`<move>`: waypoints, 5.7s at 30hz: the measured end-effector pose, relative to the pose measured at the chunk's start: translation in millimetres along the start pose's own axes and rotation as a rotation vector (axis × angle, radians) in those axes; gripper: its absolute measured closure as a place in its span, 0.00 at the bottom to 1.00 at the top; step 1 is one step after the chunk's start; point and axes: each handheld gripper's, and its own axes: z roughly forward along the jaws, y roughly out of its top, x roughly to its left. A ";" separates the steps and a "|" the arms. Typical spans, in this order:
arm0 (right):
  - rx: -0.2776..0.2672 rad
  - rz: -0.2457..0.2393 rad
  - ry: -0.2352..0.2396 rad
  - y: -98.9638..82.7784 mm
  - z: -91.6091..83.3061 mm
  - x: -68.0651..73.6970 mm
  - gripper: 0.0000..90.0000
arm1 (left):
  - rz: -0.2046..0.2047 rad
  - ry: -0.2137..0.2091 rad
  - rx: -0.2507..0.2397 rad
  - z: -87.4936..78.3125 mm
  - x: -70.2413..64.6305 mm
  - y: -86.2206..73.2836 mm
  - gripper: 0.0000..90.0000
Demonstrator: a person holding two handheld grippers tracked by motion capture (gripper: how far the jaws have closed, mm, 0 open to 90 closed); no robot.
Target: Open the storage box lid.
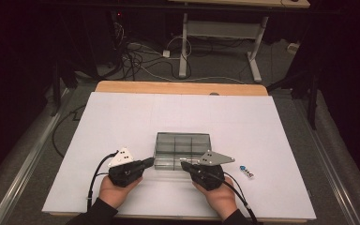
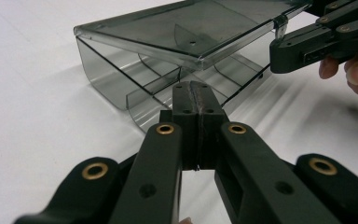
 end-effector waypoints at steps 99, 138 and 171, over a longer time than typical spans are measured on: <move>0.081 0.067 -0.341 7.2 -5.4 -95.7 1.00 | -0.043 0.098 0.076 19.8 33.8 7.6 0.93; 0.032 0.073 -0.218 -23.0 -38.6 -75.6 0.75 | -0.014 0.126 0.036 -21.3 45.9 -12.8 0.47; -0.067 0.086 -0.274 -57.9 -103.7 -75.9 0.00 | -0.001 0.131 0.017 -27.0 35.6 -15.3 0.00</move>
